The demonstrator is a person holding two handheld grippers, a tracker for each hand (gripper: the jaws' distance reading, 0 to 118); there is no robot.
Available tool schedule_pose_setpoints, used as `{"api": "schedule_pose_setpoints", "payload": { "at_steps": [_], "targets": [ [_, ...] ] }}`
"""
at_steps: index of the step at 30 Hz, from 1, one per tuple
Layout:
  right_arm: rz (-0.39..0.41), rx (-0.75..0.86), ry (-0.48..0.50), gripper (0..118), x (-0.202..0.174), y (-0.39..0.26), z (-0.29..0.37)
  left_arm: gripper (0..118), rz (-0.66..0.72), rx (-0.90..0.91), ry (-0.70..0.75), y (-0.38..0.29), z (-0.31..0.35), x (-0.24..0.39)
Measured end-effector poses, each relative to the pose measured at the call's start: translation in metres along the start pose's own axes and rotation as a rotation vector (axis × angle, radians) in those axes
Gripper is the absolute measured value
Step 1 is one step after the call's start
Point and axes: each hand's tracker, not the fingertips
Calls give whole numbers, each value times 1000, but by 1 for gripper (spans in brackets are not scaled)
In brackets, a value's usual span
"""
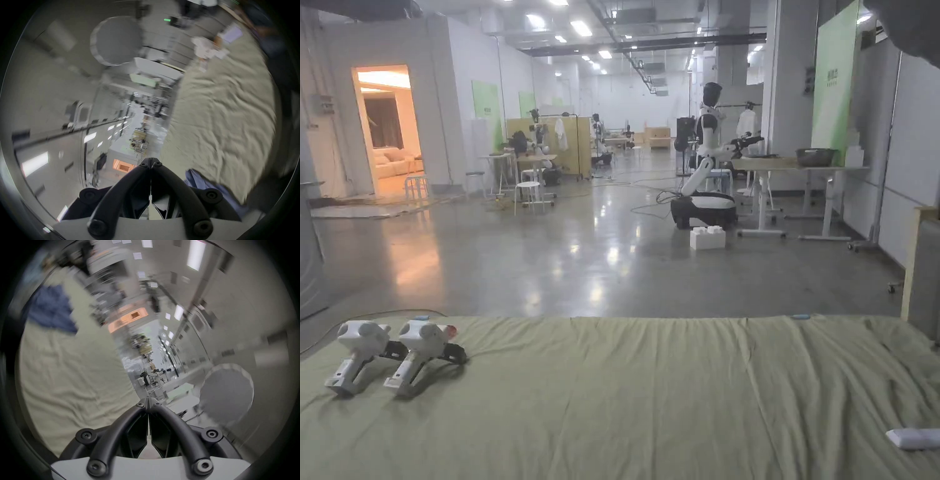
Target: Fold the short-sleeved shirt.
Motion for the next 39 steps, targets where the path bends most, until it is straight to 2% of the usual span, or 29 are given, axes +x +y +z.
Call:
{"api": "schedule_pose_setpoints", "payload": {
  "at_steps": [3, 5, 6, 8, 9, 10, 11, 14, 18, 20, 21, 22, 26, 29, 33, 39],
  "targets": [
    [268, 36, 112, 0, -44, -9, 6, 0, -153, 13, -104, -4, 0, 39],
    [335, 66, 194, 0, -58, -12, 12, 0, -187, 22, -144, -6, 0, 57],
    [344, 76, 220, 0, -64, -12, 14, 0, -202, 21, -163, -5, -1, 62],
    [312, 45, 262, 0, -67, -9, 14, 0, -187, 30, -155, -11, 3, 54],
    [238, 5, 233, 0, -63, -8, 11, 0, -168, 35, -158, -10, 3, 50],
    [132, -22, 202, 0, -49, -6, 8, 0, -92, 30, -150, -7, 3, 41],
    [7, -42, 179, 0, -33, -7, 5, 0, 40, 24, -129, -4, 2, 25],
    [-384, -99, 88, 0, 6, -11, -4, 0, 516, 24, -95, -7, 3, -33],
    [-1013, -58, 63, 0, 41, -37, -1, 0, 1173, 92, -45, -37, 8, -89],
    [-1202, -27, 49, 0, 43, -49, 3, 0, 1469, 139, -90, -58, 11, -99],
    [-1254, -38, 32, 0, 41, -52, 6, 0, 1561, 143, -100, -68, 12, -99],
    [-1272, -55, 22, 0, 41, -54, 6, 0, 1573, 144, -77, -71, 15, -98],
    [-1272, -55, 14, 0, 37, -55, 8, 0, 1417, 135, 57, -62, 30, -97],
    [-1318, -61, 6, 0, 39, -54, 6, 0, 1438, 159, 32, -57, 36, -98],
    [-1357, -71, -5, 0, 42, -56, 3, 0, 1397, 143, 48, -51, 35, -98],
    [-1338, -70, -14, 0, 43, -57, 5, 0, 1401, 147, 40, -55, 34, -100]
  ]
}}
